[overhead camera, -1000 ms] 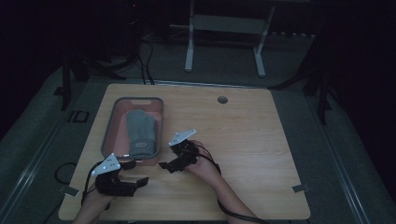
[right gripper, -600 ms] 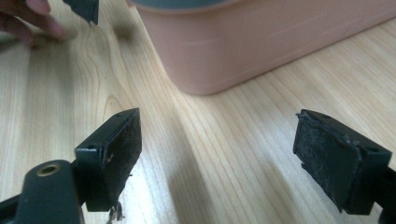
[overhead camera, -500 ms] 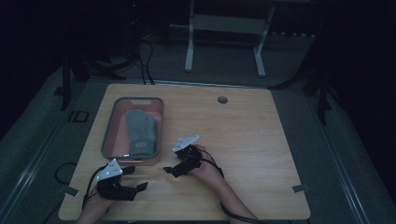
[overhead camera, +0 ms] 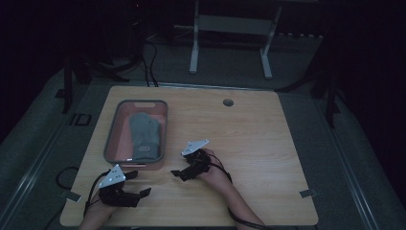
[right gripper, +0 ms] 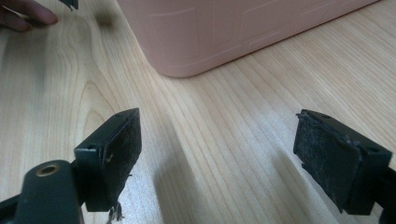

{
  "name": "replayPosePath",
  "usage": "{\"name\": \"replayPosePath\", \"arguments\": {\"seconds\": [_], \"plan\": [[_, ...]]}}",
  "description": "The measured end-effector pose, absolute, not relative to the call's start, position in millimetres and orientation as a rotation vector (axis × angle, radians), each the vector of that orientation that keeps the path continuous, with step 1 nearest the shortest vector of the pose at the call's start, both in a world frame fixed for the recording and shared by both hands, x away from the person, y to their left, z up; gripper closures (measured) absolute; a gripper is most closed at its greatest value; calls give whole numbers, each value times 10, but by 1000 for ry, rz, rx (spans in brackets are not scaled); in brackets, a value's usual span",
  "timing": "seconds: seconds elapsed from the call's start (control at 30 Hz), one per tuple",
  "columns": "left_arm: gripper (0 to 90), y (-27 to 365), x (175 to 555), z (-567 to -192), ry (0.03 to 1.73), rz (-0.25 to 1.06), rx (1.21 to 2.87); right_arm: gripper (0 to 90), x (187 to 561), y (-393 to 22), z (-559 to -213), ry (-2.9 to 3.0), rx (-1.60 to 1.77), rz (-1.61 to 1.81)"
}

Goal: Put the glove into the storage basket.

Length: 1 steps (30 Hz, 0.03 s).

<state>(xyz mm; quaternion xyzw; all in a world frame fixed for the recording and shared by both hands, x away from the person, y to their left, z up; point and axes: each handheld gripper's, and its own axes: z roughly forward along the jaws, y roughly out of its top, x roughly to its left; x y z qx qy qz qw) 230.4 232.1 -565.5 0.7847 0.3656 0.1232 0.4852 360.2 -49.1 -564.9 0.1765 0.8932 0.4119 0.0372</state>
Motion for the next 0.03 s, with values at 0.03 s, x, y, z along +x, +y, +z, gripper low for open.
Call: {"name": "replayPosePath", "arguments": {"seconds": [0.03], "plan": [[139,2321,2304,-5655,890,300,1910,151,3602,-491,-5649,2742,542,1264]]}}
